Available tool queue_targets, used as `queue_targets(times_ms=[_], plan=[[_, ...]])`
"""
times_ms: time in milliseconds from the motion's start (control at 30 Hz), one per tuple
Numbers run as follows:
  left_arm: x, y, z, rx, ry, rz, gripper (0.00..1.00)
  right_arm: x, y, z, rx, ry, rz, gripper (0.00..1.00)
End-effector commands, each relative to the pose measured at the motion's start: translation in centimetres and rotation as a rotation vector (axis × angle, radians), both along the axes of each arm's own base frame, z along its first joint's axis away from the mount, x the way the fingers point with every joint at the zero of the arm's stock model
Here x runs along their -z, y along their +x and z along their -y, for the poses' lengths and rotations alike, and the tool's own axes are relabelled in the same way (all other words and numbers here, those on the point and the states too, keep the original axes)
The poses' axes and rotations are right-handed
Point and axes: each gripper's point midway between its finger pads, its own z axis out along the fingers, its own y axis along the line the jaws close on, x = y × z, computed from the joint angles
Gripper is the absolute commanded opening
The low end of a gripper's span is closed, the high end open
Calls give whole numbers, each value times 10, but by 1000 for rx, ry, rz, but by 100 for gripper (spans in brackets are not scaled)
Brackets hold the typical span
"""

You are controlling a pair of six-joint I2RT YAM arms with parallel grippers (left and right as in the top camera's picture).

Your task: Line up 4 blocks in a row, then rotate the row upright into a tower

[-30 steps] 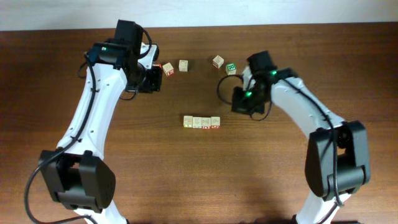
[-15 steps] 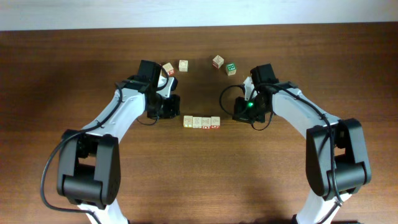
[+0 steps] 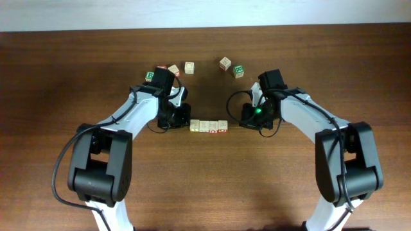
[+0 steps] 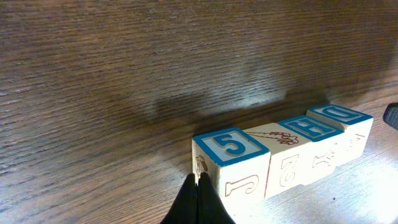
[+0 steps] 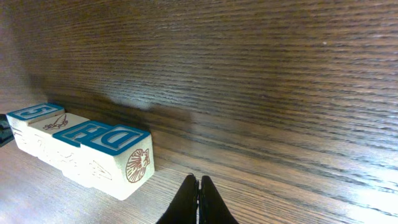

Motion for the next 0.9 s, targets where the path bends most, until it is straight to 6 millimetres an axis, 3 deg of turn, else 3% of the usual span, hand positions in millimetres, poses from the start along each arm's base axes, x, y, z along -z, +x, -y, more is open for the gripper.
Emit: queue_targets(times_ms=[0, 100, 700, 867], plan=[[4, -7, 1, -4, -1, -32, 0, 1, -8, -14, -36, 11, -8, 5], [4, -8, 1, -3, 1, -38, 0, 1, -8, -22, -36, 15, -2, 4], [4, -12, 9, 17, -12, -44, 0, 2, -10, -27, -46, 55, 0, 4], [4, -12, 9, 17, -12, -45, 0, -2, 0, -11, 1, 150, 5, 4]])
